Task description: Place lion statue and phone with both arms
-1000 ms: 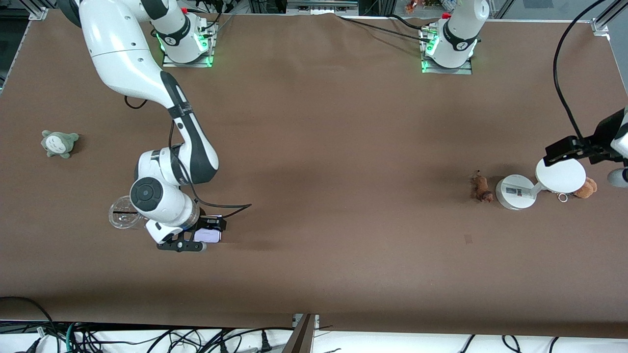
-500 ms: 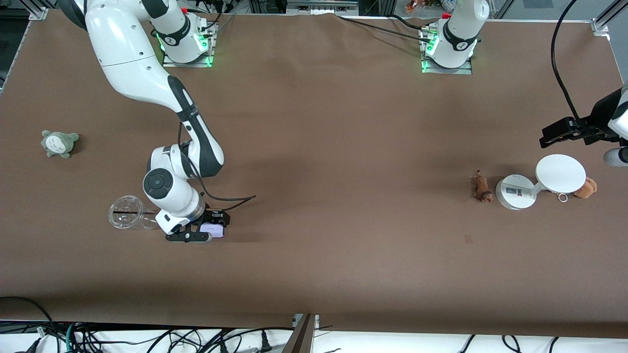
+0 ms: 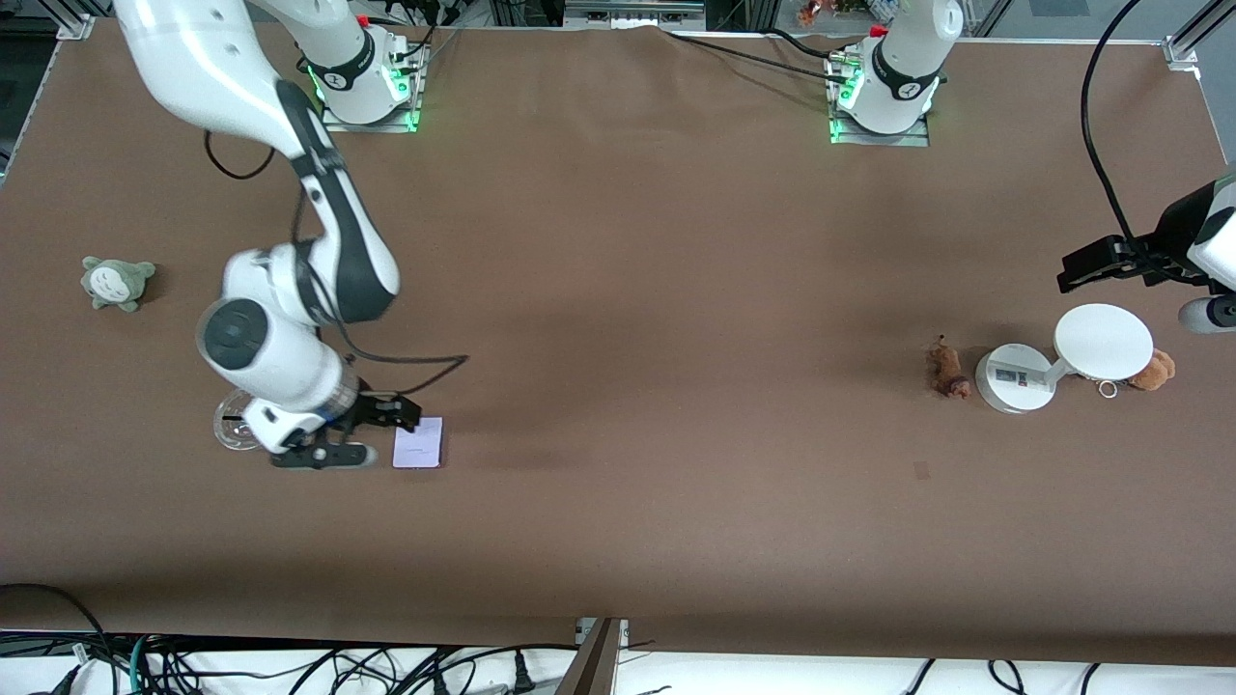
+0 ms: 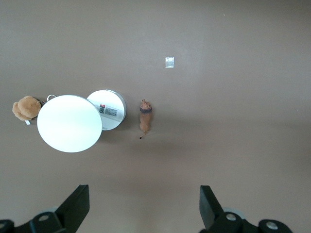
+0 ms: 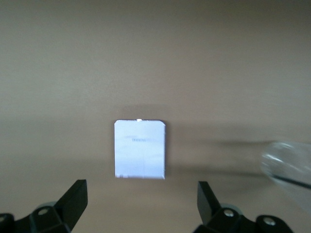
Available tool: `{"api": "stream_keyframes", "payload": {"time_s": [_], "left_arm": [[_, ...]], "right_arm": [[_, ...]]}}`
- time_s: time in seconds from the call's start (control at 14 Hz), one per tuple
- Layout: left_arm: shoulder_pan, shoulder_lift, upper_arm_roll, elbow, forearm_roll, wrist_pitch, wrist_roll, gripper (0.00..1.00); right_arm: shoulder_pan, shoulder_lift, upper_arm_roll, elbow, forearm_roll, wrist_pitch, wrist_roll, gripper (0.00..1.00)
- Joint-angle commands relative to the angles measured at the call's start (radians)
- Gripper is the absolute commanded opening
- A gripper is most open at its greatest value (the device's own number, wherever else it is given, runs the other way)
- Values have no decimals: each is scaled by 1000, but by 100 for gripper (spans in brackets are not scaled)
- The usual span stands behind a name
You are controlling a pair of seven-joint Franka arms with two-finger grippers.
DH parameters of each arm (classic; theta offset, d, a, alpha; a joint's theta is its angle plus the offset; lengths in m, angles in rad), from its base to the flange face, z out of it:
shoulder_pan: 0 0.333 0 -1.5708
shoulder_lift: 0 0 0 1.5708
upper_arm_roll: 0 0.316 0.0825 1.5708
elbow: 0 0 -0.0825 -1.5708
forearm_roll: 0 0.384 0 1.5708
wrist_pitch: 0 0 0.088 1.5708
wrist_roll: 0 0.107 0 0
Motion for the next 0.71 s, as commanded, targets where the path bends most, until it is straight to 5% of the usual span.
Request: {"api": "stream_keyframes", "payload": {"time_s": [0.0,0.36,0.64], "left_arm": [[3,-3,5,-3,-17,7,5,100],[-5,-3,4,0,-3,7,49,100],[-8,-3,3,-2,-3,7,36,100]], "right_arm": [[-4,-114,-30,44,25,-196,-24,100],[-4,-303,-31,115,25,-523,15,100],[-4,-401,-122,109,87,-657,-9,100]]}}
